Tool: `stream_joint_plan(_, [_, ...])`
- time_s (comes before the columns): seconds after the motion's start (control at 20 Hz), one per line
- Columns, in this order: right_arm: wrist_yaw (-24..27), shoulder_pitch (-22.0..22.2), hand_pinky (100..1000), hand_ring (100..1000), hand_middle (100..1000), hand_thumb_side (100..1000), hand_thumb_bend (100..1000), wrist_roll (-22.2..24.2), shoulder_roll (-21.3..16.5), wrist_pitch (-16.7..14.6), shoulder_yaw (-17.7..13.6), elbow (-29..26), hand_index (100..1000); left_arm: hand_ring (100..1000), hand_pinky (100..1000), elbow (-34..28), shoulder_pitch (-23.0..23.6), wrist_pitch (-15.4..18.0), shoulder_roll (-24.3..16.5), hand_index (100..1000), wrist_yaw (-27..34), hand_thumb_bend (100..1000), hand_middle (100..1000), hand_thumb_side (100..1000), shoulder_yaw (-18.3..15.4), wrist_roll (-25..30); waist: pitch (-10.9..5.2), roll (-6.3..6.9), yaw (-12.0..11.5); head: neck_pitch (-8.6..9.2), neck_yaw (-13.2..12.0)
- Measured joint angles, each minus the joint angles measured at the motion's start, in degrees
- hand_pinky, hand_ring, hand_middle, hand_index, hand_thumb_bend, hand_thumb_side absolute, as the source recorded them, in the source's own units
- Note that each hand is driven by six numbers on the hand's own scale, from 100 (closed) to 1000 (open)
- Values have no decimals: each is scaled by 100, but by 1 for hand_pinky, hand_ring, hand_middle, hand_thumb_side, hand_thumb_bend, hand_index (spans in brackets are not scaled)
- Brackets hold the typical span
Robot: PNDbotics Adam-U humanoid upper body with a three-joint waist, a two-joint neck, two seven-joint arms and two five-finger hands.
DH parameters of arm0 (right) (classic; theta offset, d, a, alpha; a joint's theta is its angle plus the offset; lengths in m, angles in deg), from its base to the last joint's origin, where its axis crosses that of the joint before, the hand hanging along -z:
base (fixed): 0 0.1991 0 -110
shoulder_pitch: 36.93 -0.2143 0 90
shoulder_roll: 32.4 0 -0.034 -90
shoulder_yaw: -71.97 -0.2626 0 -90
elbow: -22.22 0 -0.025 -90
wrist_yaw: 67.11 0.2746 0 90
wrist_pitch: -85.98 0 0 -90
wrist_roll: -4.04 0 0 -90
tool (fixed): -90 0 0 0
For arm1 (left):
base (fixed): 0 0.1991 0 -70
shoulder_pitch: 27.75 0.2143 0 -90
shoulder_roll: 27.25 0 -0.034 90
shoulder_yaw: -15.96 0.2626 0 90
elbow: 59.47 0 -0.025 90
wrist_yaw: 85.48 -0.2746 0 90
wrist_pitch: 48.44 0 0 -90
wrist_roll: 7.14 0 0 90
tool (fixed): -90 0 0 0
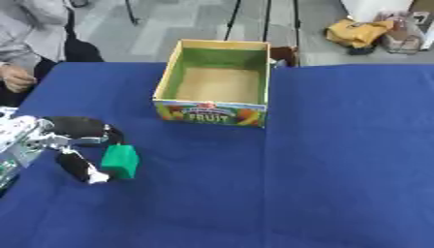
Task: Pick up objects on the table and place them in the box.
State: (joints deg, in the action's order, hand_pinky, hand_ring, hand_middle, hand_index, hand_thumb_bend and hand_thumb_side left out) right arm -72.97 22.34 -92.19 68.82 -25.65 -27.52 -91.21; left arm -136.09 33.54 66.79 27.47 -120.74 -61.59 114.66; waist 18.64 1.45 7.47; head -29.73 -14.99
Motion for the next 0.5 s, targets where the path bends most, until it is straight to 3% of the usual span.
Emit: stream_joint_plan(0.5, [-6, 1, 818, 884, 498, 834, 100, -49, 1, 11, 0, 0, 807, 792, 722, -90, 147, -102, -103, 587, 178, 100, 712, 495, -76, -166, -27, -8, -20, 3, 0])
